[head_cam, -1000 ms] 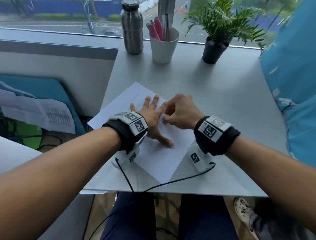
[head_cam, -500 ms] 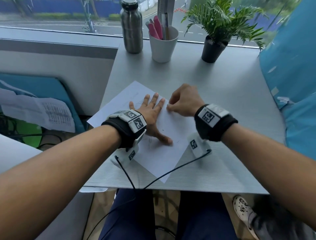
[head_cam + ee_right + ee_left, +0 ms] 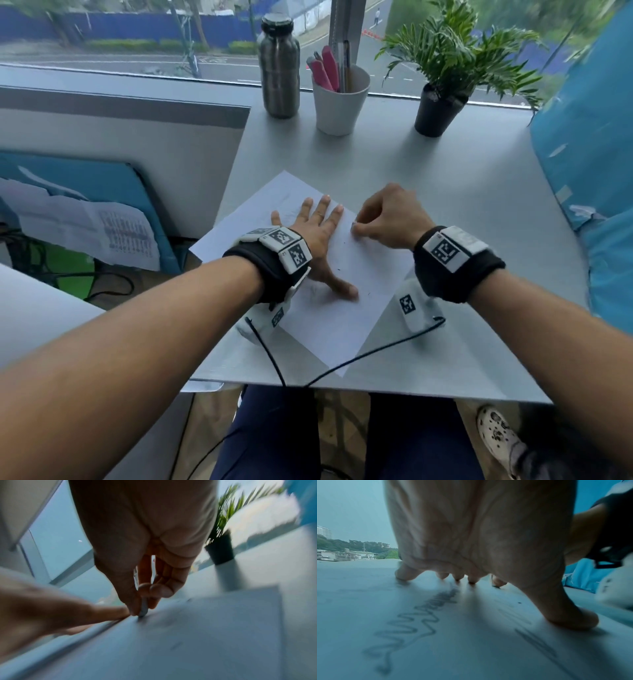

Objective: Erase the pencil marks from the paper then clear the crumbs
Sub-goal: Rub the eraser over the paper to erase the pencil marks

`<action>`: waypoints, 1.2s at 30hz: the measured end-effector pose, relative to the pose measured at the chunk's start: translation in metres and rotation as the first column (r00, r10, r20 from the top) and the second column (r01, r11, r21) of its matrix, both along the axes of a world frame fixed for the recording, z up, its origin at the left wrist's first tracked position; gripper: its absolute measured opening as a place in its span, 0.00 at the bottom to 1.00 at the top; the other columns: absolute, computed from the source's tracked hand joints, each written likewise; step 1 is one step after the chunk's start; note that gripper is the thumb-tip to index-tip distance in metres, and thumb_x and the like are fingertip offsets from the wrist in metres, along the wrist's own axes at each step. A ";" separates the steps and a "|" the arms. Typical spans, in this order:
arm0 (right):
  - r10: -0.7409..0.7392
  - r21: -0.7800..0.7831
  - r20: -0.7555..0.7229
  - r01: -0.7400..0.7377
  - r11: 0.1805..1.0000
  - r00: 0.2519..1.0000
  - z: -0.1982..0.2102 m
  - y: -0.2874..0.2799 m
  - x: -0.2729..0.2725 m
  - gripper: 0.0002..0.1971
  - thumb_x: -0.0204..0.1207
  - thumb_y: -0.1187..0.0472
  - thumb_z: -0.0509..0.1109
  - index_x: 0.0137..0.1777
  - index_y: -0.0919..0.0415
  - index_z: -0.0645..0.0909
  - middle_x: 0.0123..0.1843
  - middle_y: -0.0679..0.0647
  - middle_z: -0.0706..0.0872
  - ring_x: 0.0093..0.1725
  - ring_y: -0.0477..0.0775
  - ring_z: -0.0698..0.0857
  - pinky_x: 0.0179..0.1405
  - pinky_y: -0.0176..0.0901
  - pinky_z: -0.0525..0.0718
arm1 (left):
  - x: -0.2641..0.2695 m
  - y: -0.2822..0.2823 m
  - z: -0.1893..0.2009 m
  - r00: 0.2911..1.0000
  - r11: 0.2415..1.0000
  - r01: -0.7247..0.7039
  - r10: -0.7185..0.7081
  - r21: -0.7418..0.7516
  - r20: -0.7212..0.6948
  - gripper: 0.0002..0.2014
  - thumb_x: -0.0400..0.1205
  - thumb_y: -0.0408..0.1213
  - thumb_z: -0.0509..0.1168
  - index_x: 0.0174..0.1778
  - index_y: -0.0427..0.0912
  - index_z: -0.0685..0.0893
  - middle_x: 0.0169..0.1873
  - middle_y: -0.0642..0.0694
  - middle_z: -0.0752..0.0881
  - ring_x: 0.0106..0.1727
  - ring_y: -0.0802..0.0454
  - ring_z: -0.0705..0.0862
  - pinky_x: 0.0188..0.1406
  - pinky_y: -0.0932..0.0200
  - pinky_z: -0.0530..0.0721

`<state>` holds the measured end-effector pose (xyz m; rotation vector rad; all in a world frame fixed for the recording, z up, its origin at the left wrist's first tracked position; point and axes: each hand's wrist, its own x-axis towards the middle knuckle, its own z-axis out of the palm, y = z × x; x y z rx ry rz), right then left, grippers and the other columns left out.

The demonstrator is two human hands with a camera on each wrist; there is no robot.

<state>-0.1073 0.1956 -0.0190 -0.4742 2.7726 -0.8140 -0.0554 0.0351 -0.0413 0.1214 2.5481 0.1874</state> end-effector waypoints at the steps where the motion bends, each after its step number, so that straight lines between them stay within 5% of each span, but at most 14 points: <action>1: -0.039 -0.009 -0.021 0.039 0.999 0.999 0.000 0.003 -0.003 0.04 0.64 0.59 0.80 0.36 0.59 0.92 0.33 0.51 0.91 0.35 0.46 0.86 0.39 0.31 0.81 | 0.000 0.000 0.000 1.000 1.000 -0.001 0.001 0.002 -0.001 0.77 0.51 0.82 0.70 0.82 0.55 0.26 0.81 0.54 0.23 0.83 0.48 0.25 0.75 0.21 0.34; 5: 0.176 0.008 0.026 -0.176 0.984 0.984 -0.004 -0.009 0.035 0.03 0.63 0.62 0.79 0.31 0.58 0.89 0.28 0.50 0.88 0.27 0.44 0.82 0.30 0.35 0.80 | 0.000 0.001 0.001 1.000 1.000 0.001 -0.001 -0.005 0.006 0.76 0.53 0.81 0.70 0.82 0.54 0.25 0.81 0.54 0.22 0.83 0.48 0.25 0.75 0.20 0.34; 9: -0.036 0.005 0.003 0.036 0.999 0.999 0.001 0.008 0.009 0.04 0.64 0.59 0.80 0.38 0.59 0.92 0.34 0.50 0.91 0.36 0.45 0.87 0.38 0.31 0.79 | 0.001 0.001 0.003 1.000 1.000 0.002 -0.003 -0.021 -0.003 0.77 0.52 0.81 0.69 0.82 0.54 0.25 0.81 0.54 0.23 0.83 0.48 0.26 0.75 0.20 0.36; 12: 0.043 -0.008 -0.027 -0.043 0.999 0.999 -0.002 0.002 0.022 0.03 0.64 0.62 0.79 0.35 0.61 0.91 0.33 0.53 0.91 0.36 0.50 0.89 0.40 0.41 0.88 | 0.000 0.003 0.003 1.000 1.000 -0.003 0.003 -0.005 0.011 0.77 0.52 0.82 0.69 0.82 0.54 0.25 0.81 0.54 0.22 0.83 0.48 0.26 0.75 0.20 0.35; 14: 0.152 -0.007 0.029 -0.152 0.988 0.988 -0.002 -0.002 0.034 0.02 0.64 0.62 0.79 0.34 0.59 0.91 0.30 0.51 0.90 0.31 0.45 0.87 0.34 0.33 0.87 | 0.002 0.004 0.003 1.000 1.000 0.000 0.000 -0.003 0.007 0.76 0.53 0.82 0.68 0.82 0.55 0.25 0.81 0.54 0.22 0.83 0.48 0.25 0.74 0.19 0.35; 17: 0.066 0.005 0.041 -0.066 0.998 0.997 0.002 0.005 0.019 0.03 0.63 0.59 0.82 0.36 0.56 0.92 0.30 0.49 0.89 0.29 0.40 0.83 0.28 0.19 0.74 | 0.005 0.001 0.006 0.999 0.999 0.040 -0.040 0.014 -0.009 0.75 0.52 0.80 0.71 0.83 0.58 0.28 0.81 0.53 0.23 0.83 0.46 0.24 0.73 0.18 0.34; 21: 0.084 0.058 -0.003 -0.083 0.995 0.996 0.004 0.003 0.013 0.03 0.64 0.61 0.80 0.36 0.60 0.92 0.27 0.49 0.87 0.27 0.42 0.81 0.32 0.32 0.82 | 0.004 -0.024 0.015 0.984 0.976 0.174 -0.176 0.130 0.002 0.73 0.53 0.67 0.82 0.85 0.64 0.37 0.84 0.52 0.29 0.83 0.51 0.26 0.75 0.21 0.32; 24: 0.093 0.072 -0.013 -0.092 0.993 0.996 0.006 0.003 0.008 0.04 0.63 0.62 0.81 0.37 0.60 0.92 0.28 0.49 0.86 0.29 0.43 0.81 0.32 0.31 0.81 | 0.006 -0.040 0.012 0.977 0.961 0.212 -0.209 0.180 -0.032 0.71 0.55 0.63 0.84 0.87 0.59 0.42 0.85 0.54 0.34 0.84 0.56 0.30 0.78 0.25 0.34; 28: 0.032 0.024 -0.048 -0.031 0.999 0.998 0.004 0.003 0.009 0.03 0.64 0.62 0.80 0.37 0.60 0.93 0.33 0.51 0.91 0.33 0.45 0.85 0.41 0.37 0.86 | 0.006 -0.039 0.013 0.966 0.959 0.260 -0.259 0.109 -0.021 0.73 0.57 0.64 0.82 0.86 0.57 0.37 0.84 0.54 0.30 0.83 0.55 0.28 0.79 0.27 0.33; 33: 0.220 -0.009 0.088 -0.220 0.975 0.972 -0.001 -0.005 0.043 0.04 0.65 0.59 0.80 0.39 0.58 0.93 0.34 0.49 0.92 0.33 0.42 0.88 0.36 0.29 0.84 | 0.003 -0.034 0.015 0.951 0.951 0.308 -0.306 -0.026 0.039 0.77 0.54 0.69 0.81 0.83 0.56 0.28 0.82 0.56 0.24 0.82 0.54 0.24 0.77 0.28 0.31; 36: 0.049 -0.019 0.044 -0.048 0.999 0.998 0.003 0.003 0.014 0.04 0.65 0.58 0.80 0.39 0.57 0.93 0.34 0.49 0.92 0.33 0.40 0.85 0.35 0.22 0.76 | 0.004 -0.033 0.017 0.952 0.952 0.304 -0.303 -0.029 0.052 0.77 0.53 0.68 0.81 0.83 0.57 0.28 0.82 0.56 0.25 0.82 0.53 0.25 0.77 0.26 0.34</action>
